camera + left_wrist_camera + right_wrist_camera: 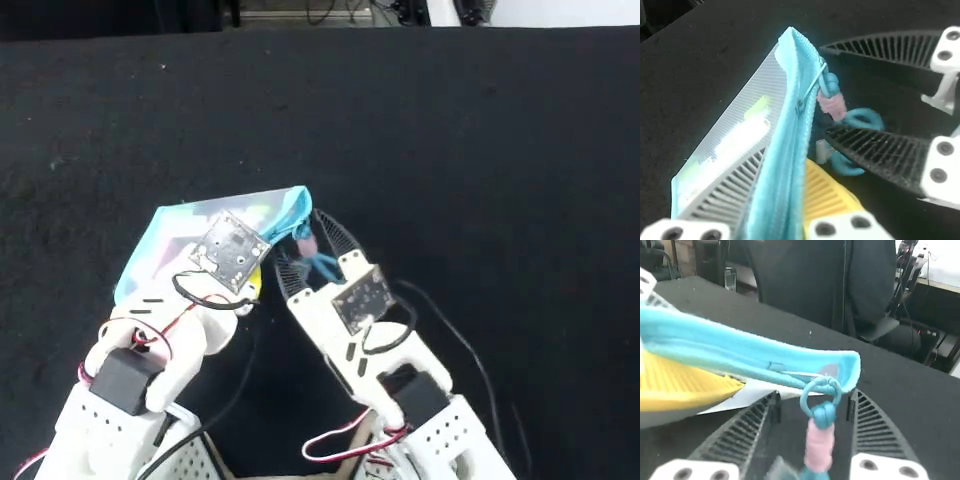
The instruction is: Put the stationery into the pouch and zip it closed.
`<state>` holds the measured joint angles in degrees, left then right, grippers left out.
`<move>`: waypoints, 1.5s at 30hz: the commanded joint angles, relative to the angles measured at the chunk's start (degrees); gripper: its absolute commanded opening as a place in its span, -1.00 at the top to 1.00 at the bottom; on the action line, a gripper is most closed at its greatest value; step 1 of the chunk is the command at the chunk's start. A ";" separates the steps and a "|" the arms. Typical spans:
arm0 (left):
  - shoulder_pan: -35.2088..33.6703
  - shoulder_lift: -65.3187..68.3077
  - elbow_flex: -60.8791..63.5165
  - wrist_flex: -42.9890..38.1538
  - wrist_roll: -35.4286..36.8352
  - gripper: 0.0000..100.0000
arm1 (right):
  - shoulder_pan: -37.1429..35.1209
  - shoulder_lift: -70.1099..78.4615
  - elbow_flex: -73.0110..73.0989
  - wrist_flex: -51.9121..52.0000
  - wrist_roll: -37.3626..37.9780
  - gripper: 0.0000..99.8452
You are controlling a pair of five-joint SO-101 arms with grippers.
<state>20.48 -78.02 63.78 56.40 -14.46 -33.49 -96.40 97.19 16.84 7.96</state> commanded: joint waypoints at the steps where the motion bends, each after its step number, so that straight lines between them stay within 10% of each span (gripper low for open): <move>1: -0.48 0.88 -1.54 0.79 0.79 0.94 | 1.76 -0.66 -0.04 -3.60 -0.44 0.56; 32: -0.48 0.88 -1.54 0.79 0.79 0.94 | 7.03 17.36 -12.00 -1.32 -5.71 0.60; 37: -0.48 0.88 -1.54 0.79 0.79 0.94 | 7.03 14.02 -11.38 -1.14 -1.76 0.96; 45: -0.48 0.88 -1.54 0.79 0.79 0.94 | 10.90 7.43 -8.66 -1.23 1.93 0.98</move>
<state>20.48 -78.02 63.69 56.31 -14.37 -26.02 -85.76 89.10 15.69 9.27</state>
